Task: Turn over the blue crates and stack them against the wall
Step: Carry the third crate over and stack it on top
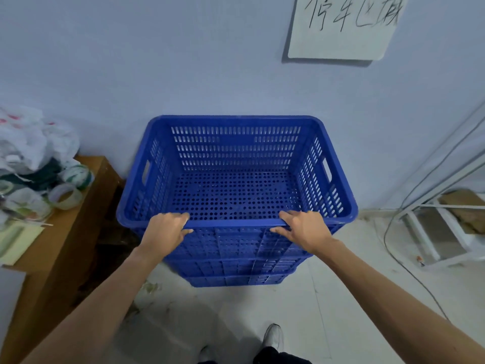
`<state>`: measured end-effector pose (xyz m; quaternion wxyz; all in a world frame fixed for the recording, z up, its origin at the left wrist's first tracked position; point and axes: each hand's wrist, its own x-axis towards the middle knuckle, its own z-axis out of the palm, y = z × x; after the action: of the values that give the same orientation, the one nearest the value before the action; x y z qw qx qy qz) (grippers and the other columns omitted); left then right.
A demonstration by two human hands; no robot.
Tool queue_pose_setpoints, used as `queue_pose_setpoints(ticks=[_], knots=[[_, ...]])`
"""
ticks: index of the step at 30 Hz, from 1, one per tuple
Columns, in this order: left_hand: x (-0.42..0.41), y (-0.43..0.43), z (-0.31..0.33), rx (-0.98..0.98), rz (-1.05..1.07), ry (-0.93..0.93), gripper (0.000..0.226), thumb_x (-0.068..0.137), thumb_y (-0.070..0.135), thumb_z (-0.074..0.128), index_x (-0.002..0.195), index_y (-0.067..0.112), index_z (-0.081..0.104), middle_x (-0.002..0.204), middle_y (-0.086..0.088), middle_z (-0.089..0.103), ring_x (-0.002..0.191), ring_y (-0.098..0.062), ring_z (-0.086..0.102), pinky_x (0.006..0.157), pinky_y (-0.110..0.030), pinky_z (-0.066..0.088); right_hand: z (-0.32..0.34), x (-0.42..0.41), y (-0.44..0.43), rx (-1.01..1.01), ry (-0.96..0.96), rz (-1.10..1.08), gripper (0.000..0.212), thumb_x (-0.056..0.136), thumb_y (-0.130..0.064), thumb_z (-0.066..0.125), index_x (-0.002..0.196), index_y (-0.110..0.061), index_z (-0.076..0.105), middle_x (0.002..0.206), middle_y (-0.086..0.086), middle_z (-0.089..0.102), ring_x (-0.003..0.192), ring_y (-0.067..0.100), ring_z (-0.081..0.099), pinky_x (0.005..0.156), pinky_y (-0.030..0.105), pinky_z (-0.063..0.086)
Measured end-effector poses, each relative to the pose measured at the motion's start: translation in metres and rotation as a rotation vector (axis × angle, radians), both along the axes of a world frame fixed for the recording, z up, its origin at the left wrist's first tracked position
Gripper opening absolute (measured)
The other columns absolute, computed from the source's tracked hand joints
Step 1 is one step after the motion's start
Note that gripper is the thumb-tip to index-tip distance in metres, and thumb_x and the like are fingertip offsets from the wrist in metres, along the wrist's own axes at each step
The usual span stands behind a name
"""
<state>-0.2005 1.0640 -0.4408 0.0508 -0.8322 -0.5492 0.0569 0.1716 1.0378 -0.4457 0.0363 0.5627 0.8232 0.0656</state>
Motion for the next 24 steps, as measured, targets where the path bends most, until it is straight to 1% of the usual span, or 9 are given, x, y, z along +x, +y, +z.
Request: queue_pose_setpoints(ticks=[2,3,5,7,10,15,19,21,24], knots=[[0.003,-0.006,-0.004,0.066,0.051,-0.036,0.034,0.078,0.042,0.080,0.077,0.017,0.056,0.061,0.003,0.056,0.056,-0.019,0.057,0.056,-0.033,0.048,-0.002,-0.002,-0.004,0.033,0.019,-0.017,0.062,0.089,-0.071,0.022,0.112,-0.023,0.053,0.087,-0.003,0.064,0.065,0.024,0.065,0.049,0.028,0.036],[0.007,-0.009,-0.005,0.083,0.091,-0.029,0.034,0.077,0.042,0.080,0.080,0.016,0.057,0.065,0.001,0.058,0.061,-0.021,0.060,0.061,-0.036,0.047,-0.002,-0.003,-0.003,0.037,0.033,-0.023,0.060,0.090,-0.071,0.025,0.110,-0.022,0.054,0.087,-0.003,0.064,0.066,0.024,0.065,0.049,0.028,0.036],[0.019,-0.014,-0.002,0.089,0.181,-0.025,0.033,0.081,0.044,0.075,0.088,0.016,0.059,0.077,-0.002,0.062,0.076,-0.025,0.063,0.071,-0.039,0.046,0.000,-0.003,-0.003,0.047,0.048,-0.026,0.056,0.090,-0.070,0.030,0.101,-0.021,0.055,0.081,-0.002,0.063,0.065,0.024,0.065,0.049,0.030,0.040],[0.023,-0.017,-0.001,0.090,0.227,-0.031,0.033,0.082,0.044,0.073,0.093,0.015,0.061,0.085,-0.003,0.064,0.084,-0.027,0.063,0.079,-0.041,0.046,-0.002,-0.005,-0.006,0.110,0.065,-0.025,0.051,0.089,-0.066,0.041,0.089,-0.018,0.056,0.072,-0.001,0.060,0.060,0.024,0.063,0.050,0.031,0.043],[0.019,-0.018,-0.003,0.101,0.217,-0.052,0.034,0.080,0.043,0.075,0.092,0.015,0.061,0.085,-0.003,0.063,0.084,-0.027,0.062,0.079,-0.042,0.047,-0.006,-0.009,-0.011,0.191,0.072,-0.058,0.044,0.087,-0.061,0.057,0.082,-0.017,0.057,0.070,-0.001,0.058,0.062,0.022,0.060,0.055,0.033,0.045],[0.015,-0.011,-0.005,0.132,0.177,-0.076,0.034,0.074,0.040,0.082,0.079,0.015,0.059,0.070,0.000,0.059,0.071,-0.025,0.060,0.071,-0.039,0.043,-0.006,-0.009,-0.002,0.180,0.067,-0.062,0.044,0.090,-0.061,0.051,0.087,-0.018,0.057,0.079,0.000,0.059,0.071,0.023,0.059,0.068,0.038,0.047],[0.017,-0.010,-0.005,0.097,0.187,-0.142,0.038,0.068,0.034,0.088,0.069,0.015,0.055,0.062,0.002,0.057,0.062,-0.025,0.058,0.069,-0.039,0.041,-0.004,-0.007,-0.001,0.140,0.046,-0.068,0.046,0.091,-0.062,0.045,0.091,-0.018,0.058,0.082,0.000,0.060,0.073,0.023,0.059,0.072,0.039,0.047],[0.019,-0.012,-0.004,0.069,0.208,-0.162,0.037,0.067,0.032,0.088,0.069,0.015,0.055,0.062,0.002,0.058,0.063,-0.024,0.058,0.071,-0.039,0.042,-0.003,-0.007,-0.002,0.111,0.036,-0.090,0.049,0.091,-0.064,0.041,0.093,-0.018,0.059,0.084,0.000,0.061,0.075,0.024,0.060,0.073,0.039,0.048],[0.021,-0.014,-0.004,0.067,0.228,-0.158,0.031,0.072,0.033,0.084,0.074,0.015,0.058,0.068,0.001,0.062,0.071,-0.024,0.061,0.079,-0.039,0.041,0.001,-0.010,-0.006,0.054,0.031,-0.137,0.053,0.091,-0.066,0.038,0.100,-0.018,0.058,0.091,0.001,0.062,0.082,0.025,0.060,0.078,0.040,0.047]])
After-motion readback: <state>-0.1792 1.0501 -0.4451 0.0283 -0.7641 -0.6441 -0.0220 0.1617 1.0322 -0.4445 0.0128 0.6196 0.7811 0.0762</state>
